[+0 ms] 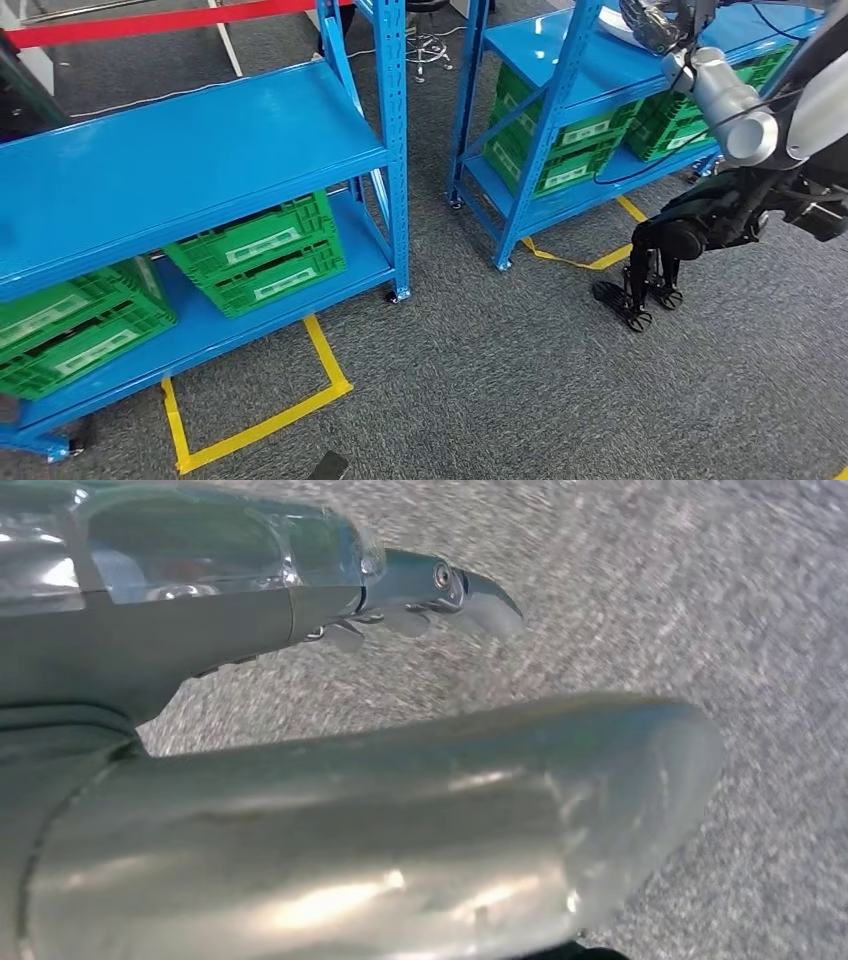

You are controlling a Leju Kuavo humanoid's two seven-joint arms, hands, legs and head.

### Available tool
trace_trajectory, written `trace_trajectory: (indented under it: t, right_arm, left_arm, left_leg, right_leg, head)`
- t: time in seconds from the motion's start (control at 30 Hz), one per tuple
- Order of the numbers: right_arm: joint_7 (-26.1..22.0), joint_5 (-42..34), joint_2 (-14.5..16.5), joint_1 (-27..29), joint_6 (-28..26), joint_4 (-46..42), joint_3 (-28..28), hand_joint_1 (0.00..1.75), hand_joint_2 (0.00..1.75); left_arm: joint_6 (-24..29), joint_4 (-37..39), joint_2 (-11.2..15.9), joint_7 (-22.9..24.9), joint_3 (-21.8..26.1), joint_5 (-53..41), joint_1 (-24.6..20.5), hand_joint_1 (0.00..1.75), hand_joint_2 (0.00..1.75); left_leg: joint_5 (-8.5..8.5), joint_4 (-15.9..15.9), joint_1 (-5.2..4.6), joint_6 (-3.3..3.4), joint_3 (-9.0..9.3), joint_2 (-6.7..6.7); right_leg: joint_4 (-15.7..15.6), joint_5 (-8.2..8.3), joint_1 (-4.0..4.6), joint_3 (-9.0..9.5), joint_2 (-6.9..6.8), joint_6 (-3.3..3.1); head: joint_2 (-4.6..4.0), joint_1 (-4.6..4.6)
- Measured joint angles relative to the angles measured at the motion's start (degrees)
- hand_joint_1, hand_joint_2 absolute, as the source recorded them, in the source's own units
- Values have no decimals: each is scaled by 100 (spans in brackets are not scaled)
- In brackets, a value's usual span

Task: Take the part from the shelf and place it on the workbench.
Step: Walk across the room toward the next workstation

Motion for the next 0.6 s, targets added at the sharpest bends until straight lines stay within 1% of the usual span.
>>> trace_trajectory:
  t: [0.03,0.07,0.1,0.13,0.2,0.23,0.3,0.43,0.6]
  right_arm:
    - [0,-6,-6,-11,1,-1,0,0,0]
    - [-1,-10,-13,-24,2,-1,0,0,0]
    - [-6,-18,-21,-45,3,-1,-1,0,0]
    - [-13,-31,-27,-65,5,-2,-3,0,0]
    - [-31,-59,-31,-90,7,-4,-9,0,0]
    - [-36,-70,-31,-86,7,-5,-13,0,0]
    - [-42,-81,-27,-72,6,-5,-21,0,0]
    - [-51,-87,-25,-57,-9,-5,-27,0,0]
    - [-61,-85,-25,-32,-25,-5,-33,0,0]
  left_arm:
    - [-10,0,-4,-5,1,3,1,0,87]
    - [-24,-1,-8,-20,1,7,2,0,131]
    - [-39,-1,-10,-42,2,10,5,0,175]
    - [-56,0,-13,-66,2,10,11,0,175]
    - [-75,1,-10,-107,1,-4,26,0,175]
    - [-81,1,-9,-119,0,-13,31,0,175]
    - [-89,1,-8,-151,0,-21,31,0,175]
    - [-96,-1,-10,-221,0,-101,23,0,0]
    - [-143,-2,-12,-296,0,-96,6,0,0]
  left_leg:
    - [1,1,-9,-2,10,-51]
    - [4,7,-15,-8,8,-90]
    - [-6,18,-25,-8,-8,-105]
    - [-11,28,-30,-4,-29,-98]
    - [-31,37,-31,6,-54,-41]
    - [-30,29,-23,6,-47,-3]
    - [-36,11,-15,-5,-23,67]
    - [-51,-17,-13,-35,16,147]
    - [-59,-22,-13,-47,22,159]
  right_leg:
    - [-389,212,17,145,48,-45]
    - [-723,361,32,267,91,-84]
    - [-954,414,42,342,122,-94]
    - [-1058,407,45,367,138,-69]
    - [-1128,393,46,373,171,-19]
    - [-1124,402,51,374,196,-13]
    - [-1124,408,57,379,249,-39]
    - [-1122,408,58,388,324,-62]
    - [-1123,397,57,393,339,-80]
  head:
    - [0,0]
    - [0,4]
    - [0,10]
    - [0,10]
    - [0,7]
    - [0,-1]
    - [0,-3]
    - [0,-9]
    - [0,-8]
